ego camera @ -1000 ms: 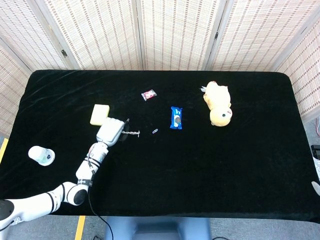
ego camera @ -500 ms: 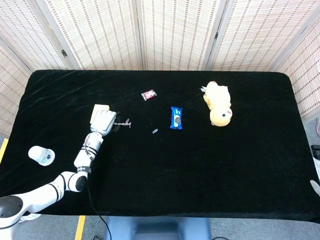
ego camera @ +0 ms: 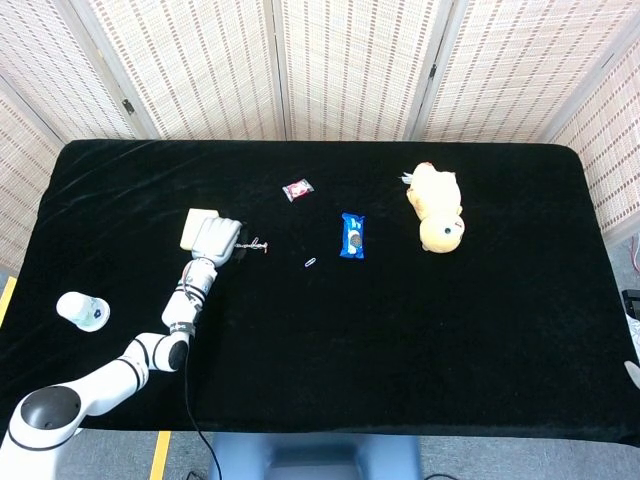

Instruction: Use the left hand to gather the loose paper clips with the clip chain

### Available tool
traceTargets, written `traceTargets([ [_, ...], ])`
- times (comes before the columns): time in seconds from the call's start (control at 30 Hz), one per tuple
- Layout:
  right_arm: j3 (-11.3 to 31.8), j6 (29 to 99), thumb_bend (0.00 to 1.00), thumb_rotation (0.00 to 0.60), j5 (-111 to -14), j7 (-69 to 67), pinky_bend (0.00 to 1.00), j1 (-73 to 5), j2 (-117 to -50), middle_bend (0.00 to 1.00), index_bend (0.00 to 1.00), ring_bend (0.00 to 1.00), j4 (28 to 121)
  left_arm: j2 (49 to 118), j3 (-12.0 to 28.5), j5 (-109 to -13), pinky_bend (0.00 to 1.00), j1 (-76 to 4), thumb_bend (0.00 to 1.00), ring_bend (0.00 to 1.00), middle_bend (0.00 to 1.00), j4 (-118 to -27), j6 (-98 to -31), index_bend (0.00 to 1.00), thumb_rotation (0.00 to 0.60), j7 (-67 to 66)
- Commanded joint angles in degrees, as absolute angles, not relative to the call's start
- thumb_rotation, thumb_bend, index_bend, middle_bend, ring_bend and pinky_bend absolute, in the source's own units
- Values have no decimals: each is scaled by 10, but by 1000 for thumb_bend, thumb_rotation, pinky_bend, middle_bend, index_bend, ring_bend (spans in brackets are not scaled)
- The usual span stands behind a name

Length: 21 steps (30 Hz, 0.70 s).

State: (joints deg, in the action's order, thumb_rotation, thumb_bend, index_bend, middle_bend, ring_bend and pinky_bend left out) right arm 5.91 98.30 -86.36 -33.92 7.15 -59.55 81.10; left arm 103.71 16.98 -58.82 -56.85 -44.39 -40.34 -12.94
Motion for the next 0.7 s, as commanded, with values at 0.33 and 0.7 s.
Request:
traceTargets([
  [0.33, 61, 981, 235, 600, -860, -339, 0, 73, -596, 0, 0, 35, 811, 1058, 171, -597, 1000, -582, 647, 1000, 1000, -387, -376, 816, 600, -98],
  [0.7, 62, 980, 235, 600, -859, -335, 0, 74, -597, 0, 0, 35, 813, 1074, 172, -605, 1000, -587, 646, 1000, 1000, -343, -342, 816, 600, -49],
])
